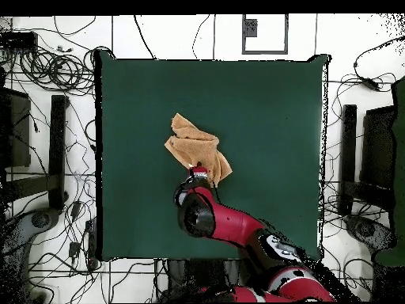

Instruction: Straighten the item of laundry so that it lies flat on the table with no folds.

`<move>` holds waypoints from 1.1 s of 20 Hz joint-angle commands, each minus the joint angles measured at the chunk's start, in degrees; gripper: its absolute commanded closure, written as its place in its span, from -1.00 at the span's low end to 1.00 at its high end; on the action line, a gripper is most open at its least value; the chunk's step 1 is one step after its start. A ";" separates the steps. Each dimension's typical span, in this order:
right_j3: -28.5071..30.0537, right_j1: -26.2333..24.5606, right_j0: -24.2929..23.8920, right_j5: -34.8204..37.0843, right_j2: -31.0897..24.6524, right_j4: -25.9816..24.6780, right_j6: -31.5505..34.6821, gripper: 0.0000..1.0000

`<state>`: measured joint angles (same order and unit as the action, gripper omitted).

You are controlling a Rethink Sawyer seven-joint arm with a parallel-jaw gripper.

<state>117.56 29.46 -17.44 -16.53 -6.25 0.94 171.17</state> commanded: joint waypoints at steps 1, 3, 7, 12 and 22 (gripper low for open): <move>-5.51 -5.26 2.13 -1.34 -0.31 -0.80 1.21 -1.00; -5.55 -5.10 1.97 -1.07 -0.38 -0.87 1.34 -1.00; -5.06 -3.69 1.32 0.48 -0.63 -1.08 1.33 -1.00; -5.33 -3.68 0.62 0.82 -0.48 -1.92 0.80 -1.00; -6.97 -3.68 3.51 5.40 3.66 0.27 -1.39 1.00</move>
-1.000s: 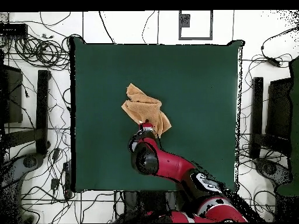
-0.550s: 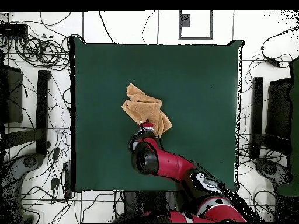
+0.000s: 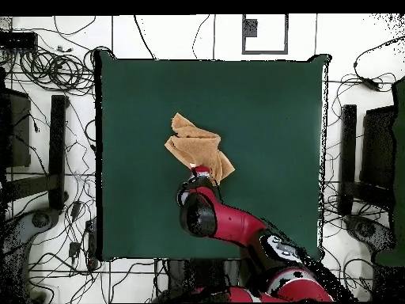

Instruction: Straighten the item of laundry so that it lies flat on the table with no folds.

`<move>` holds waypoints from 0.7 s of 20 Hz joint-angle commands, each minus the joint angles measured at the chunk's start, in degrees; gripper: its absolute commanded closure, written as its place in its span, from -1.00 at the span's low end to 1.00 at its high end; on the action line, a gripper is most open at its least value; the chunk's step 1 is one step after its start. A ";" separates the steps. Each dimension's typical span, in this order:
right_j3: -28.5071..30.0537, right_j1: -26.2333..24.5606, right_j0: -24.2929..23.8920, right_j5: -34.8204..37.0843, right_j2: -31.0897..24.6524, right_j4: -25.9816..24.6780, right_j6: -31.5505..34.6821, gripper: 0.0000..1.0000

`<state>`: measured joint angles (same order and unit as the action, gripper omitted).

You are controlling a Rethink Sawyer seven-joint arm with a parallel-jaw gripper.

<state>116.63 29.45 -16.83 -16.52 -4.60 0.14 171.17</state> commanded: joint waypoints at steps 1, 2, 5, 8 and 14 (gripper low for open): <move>-6.09 -3.62 3.16 5.41 2.40 1.27 -1.32 1.00; -6.06 -3.30 3.47 5.85 2.92 1.57 -1.26 1.00; -6.27 -3.06 3.84 6.54 3.31 1.78 -0.98 1.00; -6.84 -3.21 4.14 7.62 4.01 1.76 -1.40 1.00; -5.80 0.34 5.70 11.77 5.02 2.88 -0.60 1.00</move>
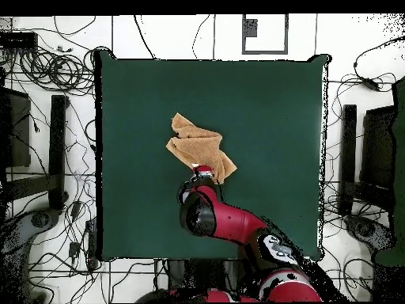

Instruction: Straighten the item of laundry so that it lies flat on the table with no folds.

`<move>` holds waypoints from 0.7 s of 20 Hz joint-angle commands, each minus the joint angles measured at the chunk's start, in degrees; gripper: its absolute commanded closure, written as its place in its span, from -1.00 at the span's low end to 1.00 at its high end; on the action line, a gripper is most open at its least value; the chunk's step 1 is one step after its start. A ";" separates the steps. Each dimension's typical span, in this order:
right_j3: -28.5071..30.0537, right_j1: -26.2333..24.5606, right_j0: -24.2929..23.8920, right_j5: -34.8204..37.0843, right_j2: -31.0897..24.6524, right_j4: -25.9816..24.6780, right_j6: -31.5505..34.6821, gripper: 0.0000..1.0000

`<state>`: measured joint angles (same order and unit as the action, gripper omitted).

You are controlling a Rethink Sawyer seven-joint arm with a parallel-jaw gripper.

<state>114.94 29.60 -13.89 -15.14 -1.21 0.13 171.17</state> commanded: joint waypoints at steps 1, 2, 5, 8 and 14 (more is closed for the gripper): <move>-3.75 1.87 3.37 12.34 2.06 3.33 -0.55 1.00; -3.27 5.21 4.72 16.70 3.01 4.44 -0.48 1.00; -3.61 9.85 7.26 24.01 5.06 5.61 0.26 1.00; -4.50 12.55 10.23 29.35 7.66 6.05 1.77 1.00; -5.10 17.24 11.58 37.15 8.50 5.42 3.71 1.00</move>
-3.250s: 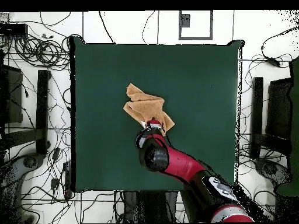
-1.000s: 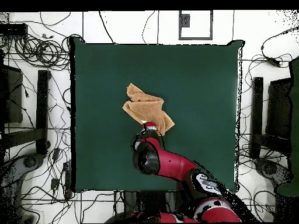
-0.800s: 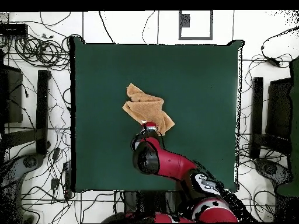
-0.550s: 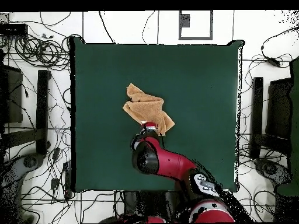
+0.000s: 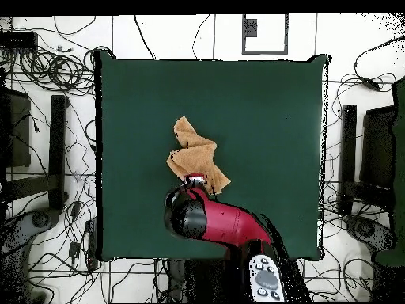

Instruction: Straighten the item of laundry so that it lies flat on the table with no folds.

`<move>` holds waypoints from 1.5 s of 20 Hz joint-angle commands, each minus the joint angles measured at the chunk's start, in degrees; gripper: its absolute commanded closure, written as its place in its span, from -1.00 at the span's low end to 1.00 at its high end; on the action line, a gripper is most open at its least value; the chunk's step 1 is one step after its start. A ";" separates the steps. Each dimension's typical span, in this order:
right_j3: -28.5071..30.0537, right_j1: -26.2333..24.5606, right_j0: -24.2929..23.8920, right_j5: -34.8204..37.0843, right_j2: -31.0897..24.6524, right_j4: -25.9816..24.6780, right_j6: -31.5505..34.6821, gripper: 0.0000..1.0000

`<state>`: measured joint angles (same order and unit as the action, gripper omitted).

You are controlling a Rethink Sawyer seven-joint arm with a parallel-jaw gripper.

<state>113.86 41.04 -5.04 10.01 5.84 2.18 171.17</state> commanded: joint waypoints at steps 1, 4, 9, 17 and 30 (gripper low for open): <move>-4.34 6.34 3.10 13.20 1.80 3.28 3.97 1.00; -5.54 7.83 4.41 16.92 3.23 3.13 4.98 1.00; -5.37 9.74 6.47 18.81 4.17 3.65 7.11 1.00; -8.93 16.80 15.61 34.96 10.00 5.80 16.06 1.00; -16.43 14.74 28.36 44.17 17.52 11.44 29.08 1.00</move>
<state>103.28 58.20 18.97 45.47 20.79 9.41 174.00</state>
